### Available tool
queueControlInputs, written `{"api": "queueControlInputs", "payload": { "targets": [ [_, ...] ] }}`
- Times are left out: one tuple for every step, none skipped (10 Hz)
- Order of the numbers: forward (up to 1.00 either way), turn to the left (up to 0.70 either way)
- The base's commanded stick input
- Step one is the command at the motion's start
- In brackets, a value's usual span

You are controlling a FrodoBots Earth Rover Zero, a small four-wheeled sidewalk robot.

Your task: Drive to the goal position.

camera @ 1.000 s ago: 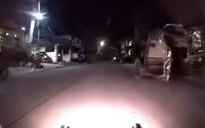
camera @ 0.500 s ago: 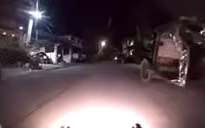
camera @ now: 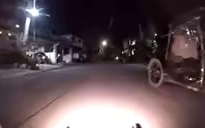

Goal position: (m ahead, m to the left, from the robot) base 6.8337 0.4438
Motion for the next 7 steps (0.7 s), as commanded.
{"api": "queueControlInputs", "payload": {
  "targets": [
    [0.85, 0.00],
    [0.85, 0.00],
    [0.85, 0.00],
    [0.85, 0.00],
    [0.85, 0.00],
    [0.85, 0.00],
    [0.85, 0.00]
  ]
}}
